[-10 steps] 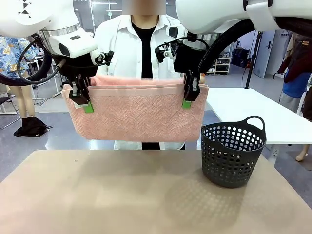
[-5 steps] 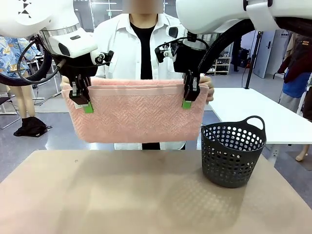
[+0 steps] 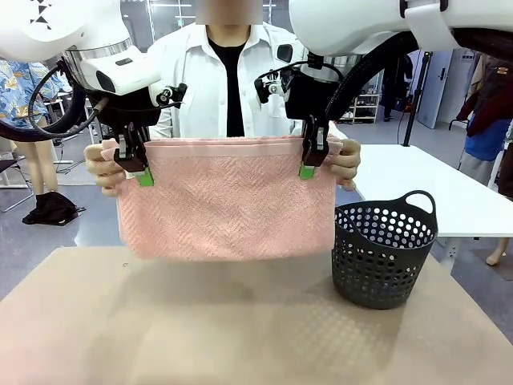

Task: Fold the towel.
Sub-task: Release the end of the 100 cm Hotel Towel you were holding.

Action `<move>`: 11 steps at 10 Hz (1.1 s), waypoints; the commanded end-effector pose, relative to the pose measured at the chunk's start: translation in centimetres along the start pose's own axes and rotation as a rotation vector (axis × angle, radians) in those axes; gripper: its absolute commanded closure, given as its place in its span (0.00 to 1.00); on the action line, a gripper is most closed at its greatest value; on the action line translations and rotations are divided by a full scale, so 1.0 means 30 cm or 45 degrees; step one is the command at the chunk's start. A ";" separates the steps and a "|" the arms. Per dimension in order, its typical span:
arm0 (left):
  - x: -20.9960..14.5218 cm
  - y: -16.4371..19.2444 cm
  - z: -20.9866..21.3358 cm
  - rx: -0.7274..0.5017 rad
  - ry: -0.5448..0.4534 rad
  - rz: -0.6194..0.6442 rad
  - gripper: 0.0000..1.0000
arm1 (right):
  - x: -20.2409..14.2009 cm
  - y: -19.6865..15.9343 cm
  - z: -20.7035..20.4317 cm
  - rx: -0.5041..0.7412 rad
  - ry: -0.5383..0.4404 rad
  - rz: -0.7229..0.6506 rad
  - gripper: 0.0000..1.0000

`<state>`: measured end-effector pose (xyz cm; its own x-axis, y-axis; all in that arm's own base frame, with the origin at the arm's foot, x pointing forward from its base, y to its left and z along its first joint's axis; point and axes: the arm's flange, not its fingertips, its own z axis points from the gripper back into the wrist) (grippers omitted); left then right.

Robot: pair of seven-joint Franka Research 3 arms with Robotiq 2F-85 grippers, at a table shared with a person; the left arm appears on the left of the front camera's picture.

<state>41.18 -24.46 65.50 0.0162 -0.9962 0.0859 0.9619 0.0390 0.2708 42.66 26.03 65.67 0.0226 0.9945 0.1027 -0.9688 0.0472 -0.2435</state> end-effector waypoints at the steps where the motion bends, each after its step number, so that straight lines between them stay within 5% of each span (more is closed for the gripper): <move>1: -0.004 0.002 0.000 0.000 0.000 0.003 1.00 | -0.007 -0.002 0.001 -0.001 0.001 -0.004 1.00; 11: -0.004 0.002 0.000 0.000 0.000 0.003 1.00 | -0.007 -0.002 0.001 -0.001 0.001 -0.004 1.00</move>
<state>41.14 -24.54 65.51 0.0145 -0.9962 0.0858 0.9618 0.0373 0.2713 42.64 26.05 65.75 0.0221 0.9944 0.1034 -0.9685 0.0469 -0.2447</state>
